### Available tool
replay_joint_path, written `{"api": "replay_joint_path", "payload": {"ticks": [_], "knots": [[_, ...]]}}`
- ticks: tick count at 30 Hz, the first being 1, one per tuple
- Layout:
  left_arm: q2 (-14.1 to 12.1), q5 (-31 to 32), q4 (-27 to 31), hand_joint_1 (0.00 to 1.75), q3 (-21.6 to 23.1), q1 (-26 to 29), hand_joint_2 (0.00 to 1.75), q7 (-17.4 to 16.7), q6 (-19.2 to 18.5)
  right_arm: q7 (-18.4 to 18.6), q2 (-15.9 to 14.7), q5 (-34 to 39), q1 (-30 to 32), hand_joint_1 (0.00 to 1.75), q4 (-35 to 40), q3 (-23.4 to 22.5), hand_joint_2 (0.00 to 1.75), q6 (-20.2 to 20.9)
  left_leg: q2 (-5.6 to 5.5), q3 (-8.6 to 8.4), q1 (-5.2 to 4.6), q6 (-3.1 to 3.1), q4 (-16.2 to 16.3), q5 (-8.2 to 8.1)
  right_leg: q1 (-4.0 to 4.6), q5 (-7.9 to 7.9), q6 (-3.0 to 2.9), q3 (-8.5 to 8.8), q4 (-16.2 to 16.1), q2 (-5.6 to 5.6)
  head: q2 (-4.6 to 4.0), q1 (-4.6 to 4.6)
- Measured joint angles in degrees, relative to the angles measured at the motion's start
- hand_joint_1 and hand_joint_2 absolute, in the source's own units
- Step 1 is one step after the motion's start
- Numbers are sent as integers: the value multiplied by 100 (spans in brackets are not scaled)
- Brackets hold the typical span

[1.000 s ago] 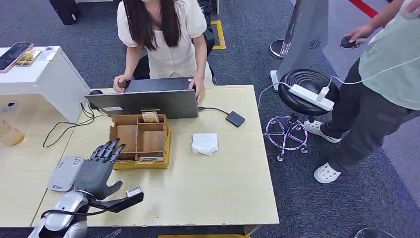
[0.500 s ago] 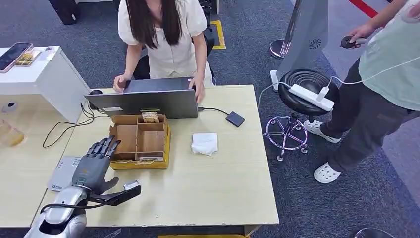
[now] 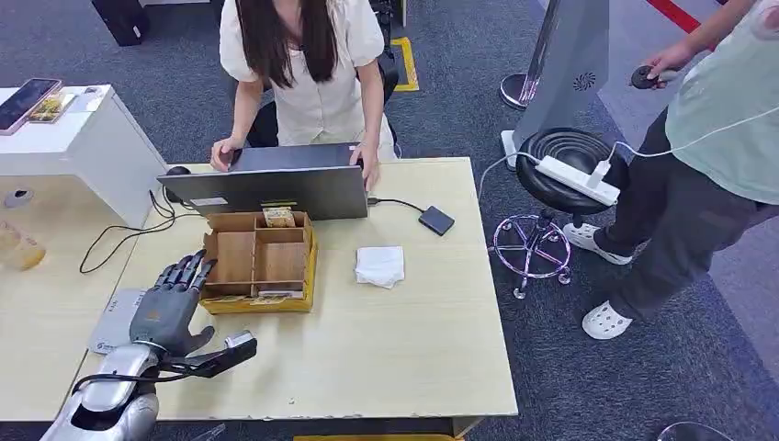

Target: Pass the card to the sensor for recognition and then transmit it.

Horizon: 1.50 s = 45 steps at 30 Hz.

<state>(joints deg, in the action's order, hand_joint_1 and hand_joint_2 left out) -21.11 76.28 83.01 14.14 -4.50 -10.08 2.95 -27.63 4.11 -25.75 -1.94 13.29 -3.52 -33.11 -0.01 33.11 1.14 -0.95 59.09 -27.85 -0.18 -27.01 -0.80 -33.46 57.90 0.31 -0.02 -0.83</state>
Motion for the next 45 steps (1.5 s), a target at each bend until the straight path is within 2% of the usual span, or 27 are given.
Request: {"api": "replay_joint_path", "payload": {"ticks": [1, 2, 3, 5, 6, 8, 44, 45], "knots": [[0, 2, -4, 162, 0, 0, 175, 0, -2, 0, 0, 0, 0, 0, 0, -2, 175, 0, 0, 0, 0, 0, 0, 0, 0, 0, 0, 0, 0, 0, 0, 0], [0, 0, -9, 161, -2, 0, 175, 0, 0, 0, 0, 0, 0, 0, 0, -4, 175, 0, 0, 0, 0, 0, 0, 0, 0, 0, 0, 0, 0, 0, 0, 0], [0, 0, -13, 175, -2, 0, 175, 0, -2, 0, 0, 0, 0, 0, 0, -9, 175, 0, 0, 0, 0, 0, 0, 0, 0, 0, 0, 0, 0, 0, 0, 2], [0, -2, -20, 175, -2, 0, 175, 9, -20, 2, 2, -15, 0, 0, 0, -20, 175, 0, 0, 0, 0, 0, 0, 0, 0, 0, 0, 0, 0, 0, 0, 0], [0, -2, -22, 157, -2, 0, 175, 13, -26, 4, 4, -15, 0, 0, 0, -28, 175, 0, 0, 0, 0, 0, 0, 0, 0, 0, 0, 0, 0, 0, 0, 2], [0, -11, -26, 175, -2, 0, 175, 35, -30, 11, 7, -15, 0, 0, 0, -46, 175, 0, 0, 0, 0, 0, 0, 0, 0, 0, 0, 0, 0, 0, 0, 2], [-2, -103, -131, 175, 0, -95, 175, 175, -41, 59, 11, -120, -6, 0, 2, -109, 175, 2, 0, 0, 0, 0, 0, 0, 0, 0, 0, 0, 0, 0, 0, 2], [-2, -103, -131, 168, 0, -95, 175, 175, -41, 59, 11, -122, -6, 0, 2, -111, 175, 2, 0, 0, 0, 0, 0, 0, 0, 0, 0, 0, 0, 0, 0, 2]]}}
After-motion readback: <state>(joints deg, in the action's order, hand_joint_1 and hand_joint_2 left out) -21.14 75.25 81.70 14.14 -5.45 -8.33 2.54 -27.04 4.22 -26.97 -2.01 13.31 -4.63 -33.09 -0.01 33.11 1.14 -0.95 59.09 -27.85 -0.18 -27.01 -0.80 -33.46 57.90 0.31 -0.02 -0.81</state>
